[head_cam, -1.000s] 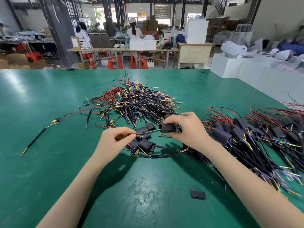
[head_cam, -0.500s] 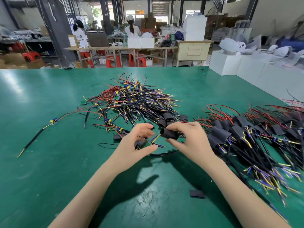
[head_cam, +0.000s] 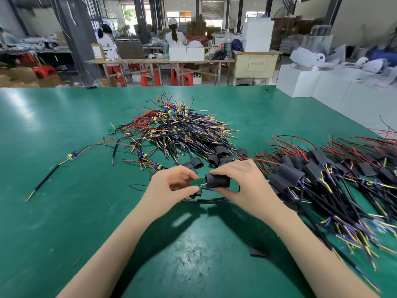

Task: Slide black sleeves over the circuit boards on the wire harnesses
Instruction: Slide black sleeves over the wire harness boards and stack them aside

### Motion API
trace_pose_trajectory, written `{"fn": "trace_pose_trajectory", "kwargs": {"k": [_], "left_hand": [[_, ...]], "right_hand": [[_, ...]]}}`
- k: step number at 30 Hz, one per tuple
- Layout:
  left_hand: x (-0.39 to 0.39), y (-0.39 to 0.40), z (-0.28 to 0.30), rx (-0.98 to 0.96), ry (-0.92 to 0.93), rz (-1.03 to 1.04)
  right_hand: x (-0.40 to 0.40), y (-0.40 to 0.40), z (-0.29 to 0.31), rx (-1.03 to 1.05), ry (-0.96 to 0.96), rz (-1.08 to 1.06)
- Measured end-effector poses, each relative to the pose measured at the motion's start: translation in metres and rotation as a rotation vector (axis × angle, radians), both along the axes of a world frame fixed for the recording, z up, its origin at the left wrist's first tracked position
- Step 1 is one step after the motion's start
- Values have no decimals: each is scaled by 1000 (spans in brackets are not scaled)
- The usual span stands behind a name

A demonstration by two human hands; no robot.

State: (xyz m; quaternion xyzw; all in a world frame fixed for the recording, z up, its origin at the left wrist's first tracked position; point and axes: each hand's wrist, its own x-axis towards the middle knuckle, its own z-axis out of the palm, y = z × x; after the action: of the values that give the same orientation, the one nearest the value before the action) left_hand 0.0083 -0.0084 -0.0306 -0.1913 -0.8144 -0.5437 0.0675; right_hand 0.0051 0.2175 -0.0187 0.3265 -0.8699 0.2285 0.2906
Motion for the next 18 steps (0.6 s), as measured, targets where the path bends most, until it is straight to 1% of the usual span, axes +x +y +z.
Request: {"fn": "trace_pose_trajectory", "kwargs": {"k": [5, 8, 13, 18], "left_hand": [[1, 1, 2, 91, -39, -36], [2, -1, 3, 102, -30, -51], [2, -4, 8, 115, 66, -100], [2, -8, 12, 83, 149, -122]], "right_hand": [[4, -2, 2, -43, -54, 32], [7, -4, 4, -65, -115, 63], [13, -7, 10, -122, -184, 89], [17, -10, 14, -159, -242, 110]]}}
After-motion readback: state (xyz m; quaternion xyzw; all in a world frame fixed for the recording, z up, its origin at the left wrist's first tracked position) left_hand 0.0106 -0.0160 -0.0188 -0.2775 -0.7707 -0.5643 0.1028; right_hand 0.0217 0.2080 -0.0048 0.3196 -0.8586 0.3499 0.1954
